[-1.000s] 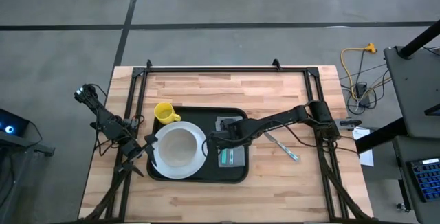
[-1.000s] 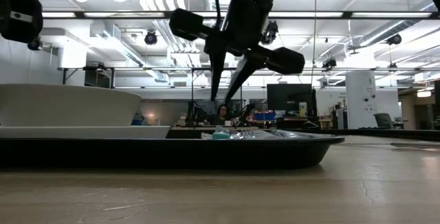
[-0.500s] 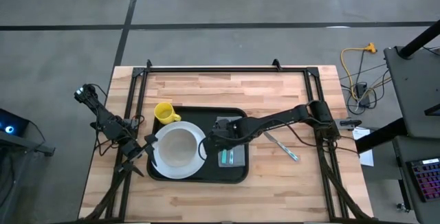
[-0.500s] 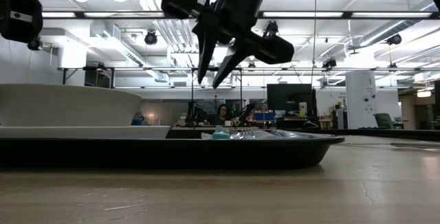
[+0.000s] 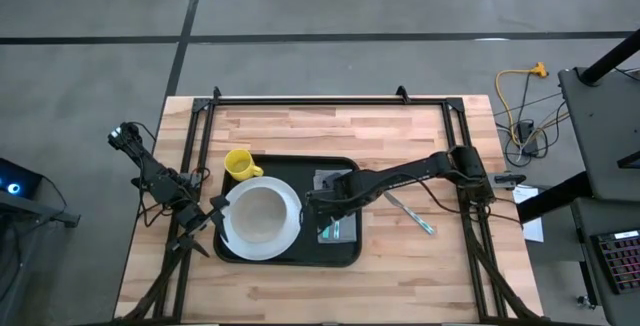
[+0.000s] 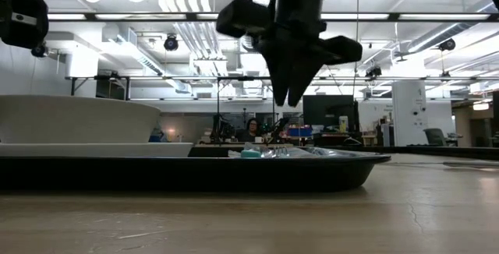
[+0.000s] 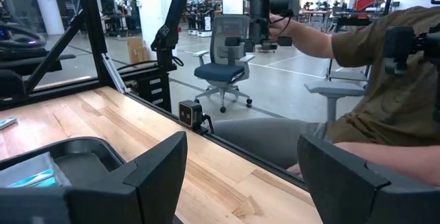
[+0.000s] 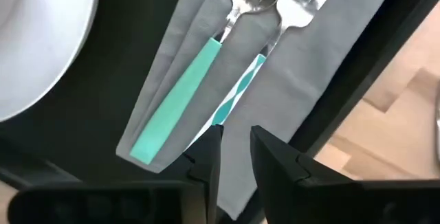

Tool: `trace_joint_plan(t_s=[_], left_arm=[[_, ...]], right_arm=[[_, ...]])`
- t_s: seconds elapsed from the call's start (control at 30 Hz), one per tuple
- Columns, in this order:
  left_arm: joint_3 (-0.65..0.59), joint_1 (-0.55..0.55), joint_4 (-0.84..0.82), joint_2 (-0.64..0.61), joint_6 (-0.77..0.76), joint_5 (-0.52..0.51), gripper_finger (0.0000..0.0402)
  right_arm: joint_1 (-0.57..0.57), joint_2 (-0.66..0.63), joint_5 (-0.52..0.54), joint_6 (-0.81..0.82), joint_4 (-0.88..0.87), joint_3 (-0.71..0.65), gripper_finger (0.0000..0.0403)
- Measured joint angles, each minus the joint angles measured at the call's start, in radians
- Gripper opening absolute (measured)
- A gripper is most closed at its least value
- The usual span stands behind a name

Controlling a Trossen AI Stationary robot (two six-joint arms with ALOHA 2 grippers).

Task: Set up tray
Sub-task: Put the white and blue knife on the gray napkin to the right of the white and blue fork

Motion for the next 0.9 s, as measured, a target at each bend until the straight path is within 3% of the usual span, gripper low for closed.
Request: trace_joint_plan(t_s=[0.23,0.43,0.67,0.9], left_arm=[[0.0,0.0,0.0,0.0,0.0,0.0,0.0255],[0.0,0.0,0.0,0.0,0.0,0.0,0.0255],[0.0,0.0,0.0,0.0,0.0,0.0,0.0255],[0.0,0.0,0.0,0.0,0.0,0.0,0.0255]], right_arm=[[-0.008,-0.11,0.043,-0.089,0.002,-0.087,0.0068],[-0.02,-0.335,0.057,-0.094,0.07,-0.37,0.0068],[-0.006,-0.578,-0.077,-0.071,0.226,-0.715,0.0068],[0.029,-0.696,-0.102,-0.061,0.224,-0.851,0.0068]])
